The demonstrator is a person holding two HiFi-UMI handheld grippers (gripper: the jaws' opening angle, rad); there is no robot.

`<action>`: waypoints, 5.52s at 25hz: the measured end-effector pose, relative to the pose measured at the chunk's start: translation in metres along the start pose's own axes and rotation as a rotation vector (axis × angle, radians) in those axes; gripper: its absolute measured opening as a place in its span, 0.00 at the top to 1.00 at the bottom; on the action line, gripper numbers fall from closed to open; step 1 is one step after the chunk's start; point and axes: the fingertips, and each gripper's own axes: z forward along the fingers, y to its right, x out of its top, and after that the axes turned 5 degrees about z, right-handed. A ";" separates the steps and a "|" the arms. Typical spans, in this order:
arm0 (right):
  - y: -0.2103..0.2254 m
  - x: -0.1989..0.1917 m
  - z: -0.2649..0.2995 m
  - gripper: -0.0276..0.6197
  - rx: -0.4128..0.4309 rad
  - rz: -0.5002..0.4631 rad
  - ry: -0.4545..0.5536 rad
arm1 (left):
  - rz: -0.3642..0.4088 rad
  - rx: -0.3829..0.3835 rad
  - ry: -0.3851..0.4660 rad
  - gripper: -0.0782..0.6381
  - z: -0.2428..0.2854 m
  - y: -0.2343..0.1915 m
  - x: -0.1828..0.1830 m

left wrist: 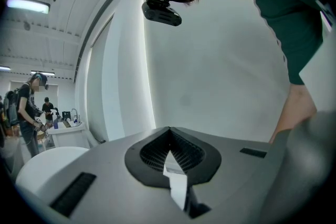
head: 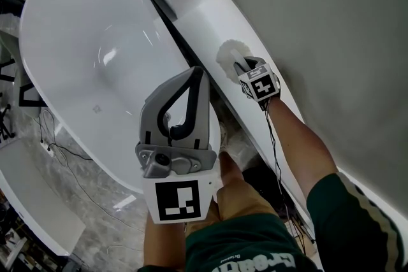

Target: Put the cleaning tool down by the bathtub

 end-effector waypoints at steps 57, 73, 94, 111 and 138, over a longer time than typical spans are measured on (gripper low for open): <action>-0.003 -0.069 0.044 0.61 -0.006 0.017 0.057 | -0.100 -0.029 -0.109 0.88 -0.014 0.021 -0.064; 0.000 -0.071 0.042 0.61 0.020 0.045 0.044 | -0.107 -0.039 -0.113 0.88 -0.007 0.027 -0.062; -0.002 -0.052 0.020 0.61 0.004 0.044 0.087 | -0.086 -0.043 -0.083 0.88 -0.015 0.025 -0.039; -0.032 0.030 -0.085 0.61 -0.016 0.011 0.327 | -0.059 -0.066 -0.016 0.88 -0.049 0.021 0.023; -0.178 0.174 -0.414 0.61 -0.082 -0.225 0.945 | 0.020 -0.116 0.137 0.88 -0.156 -0.002 0.153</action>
